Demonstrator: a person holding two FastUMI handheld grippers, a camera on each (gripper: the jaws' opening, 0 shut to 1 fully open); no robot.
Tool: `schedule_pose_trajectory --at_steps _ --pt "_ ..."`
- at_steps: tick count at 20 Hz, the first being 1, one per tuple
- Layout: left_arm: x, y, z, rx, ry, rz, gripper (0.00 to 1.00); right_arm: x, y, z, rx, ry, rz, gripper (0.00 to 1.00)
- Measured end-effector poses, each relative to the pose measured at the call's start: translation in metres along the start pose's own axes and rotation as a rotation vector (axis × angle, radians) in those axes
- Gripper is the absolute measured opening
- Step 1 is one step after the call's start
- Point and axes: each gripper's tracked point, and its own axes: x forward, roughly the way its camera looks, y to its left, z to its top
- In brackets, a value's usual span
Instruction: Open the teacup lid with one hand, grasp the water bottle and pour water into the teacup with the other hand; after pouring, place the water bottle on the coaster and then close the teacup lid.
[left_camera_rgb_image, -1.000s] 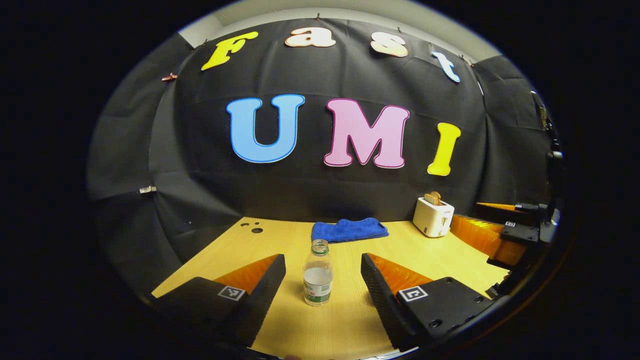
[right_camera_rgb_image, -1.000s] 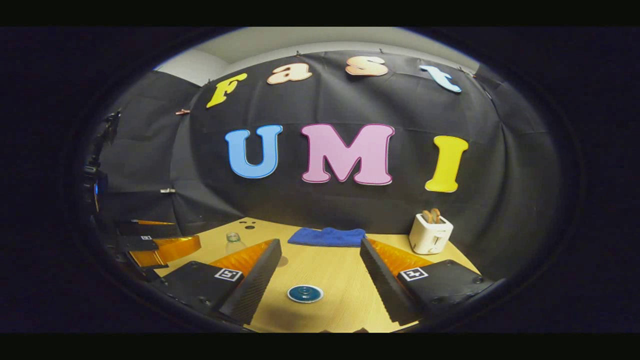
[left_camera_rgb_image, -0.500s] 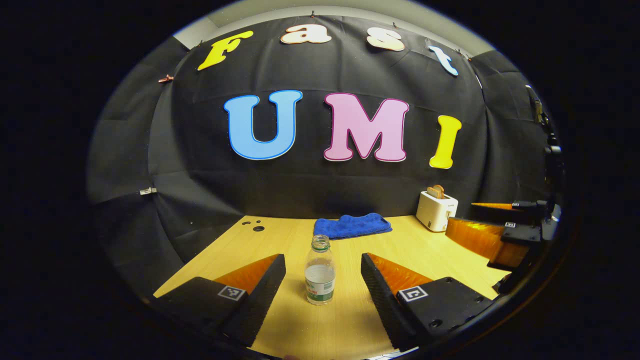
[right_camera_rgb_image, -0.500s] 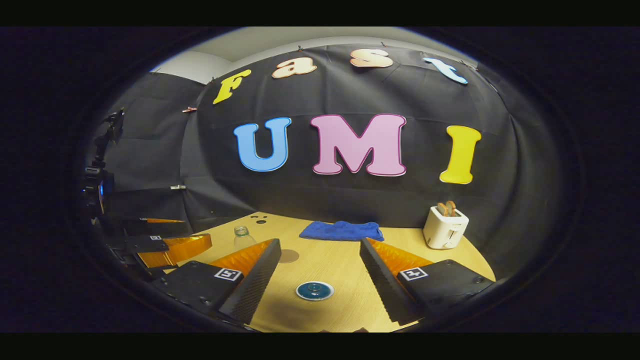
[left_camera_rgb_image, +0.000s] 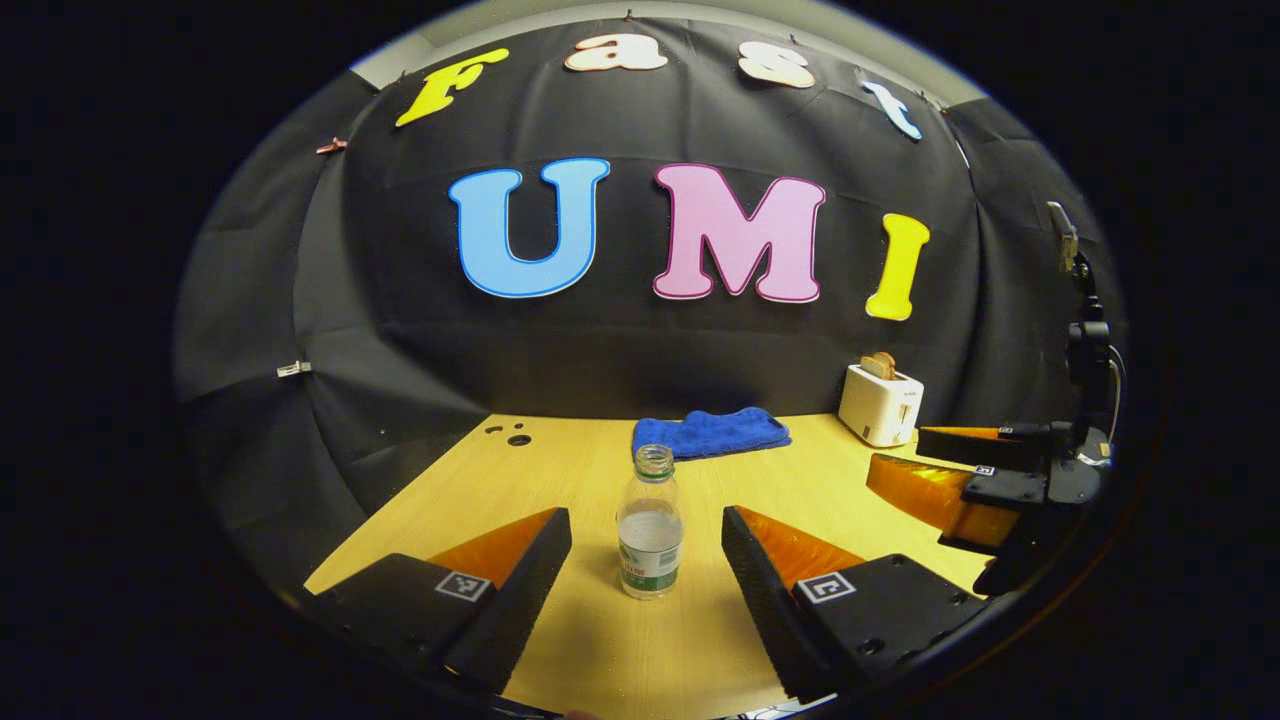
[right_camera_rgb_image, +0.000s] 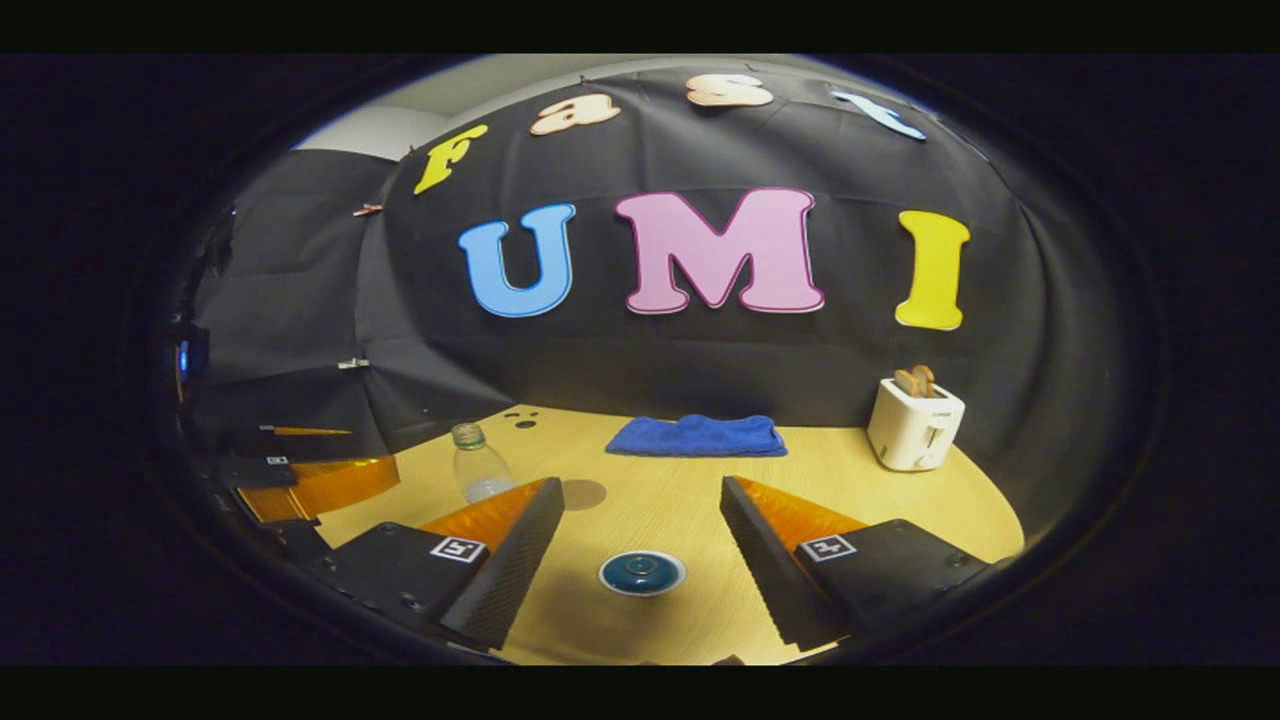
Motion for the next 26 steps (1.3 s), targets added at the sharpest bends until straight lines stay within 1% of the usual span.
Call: schedule_pose_trajectory --at_steps 3,7,10,14,16,18,21,24,26 --pt "0.017 0.007 -0.015 -0.011 0.009 0.002 0.95 0.015 -0.004 -0.022 -0.005 0.016 -0.020 0.98" --pt "0.042 0.016 -0.041 -0.057 0.029 0.010 0.95 0.038 -0.010 -0.053 0.023 0.015 -0.042 0.98" --pt "0.055 0.023 -0.060 -0.089 0.041 0.010 0.96 0.054 -0.011 -0.085 0.042 0.037 -0.051 0.98" --pt "0.062 0.031 -0.078 -0.070 0.051 0.029 0.95 0.061 -0.009 -0.110 0.041 0.045 -0.052 0.97" --pt "0.061 0.032 -0.085 -0.058 0.063 0.032 0.95 0.063 -0.009 -0.117 0.025 0.041 -0.049 0.98" --pt "0.057 0.028 -0.091 -0.040 0.067 0.010 0.95 0.065 -0.010 -0.119 0.013 0.029 -0.048 0.97" --pt "0.054 0.025 -0.100 -0.045 0.089 -0.023 0.96 0.070 -0.009 -0.126 0.013 0.024 -0.043 0.97" --pt "0.054 0.026 -0.106 -0.046 0.101 -0.022 0.95 0.076 -0.008 -0.131 -0.005 0.016 -0.036 0.97" --pt "0.056 0.026 -0.107 -0.044 0.104 -0.022 0.95 0.078 -0.008 -0.132 -0.014 0.008 -0.034 0.87"
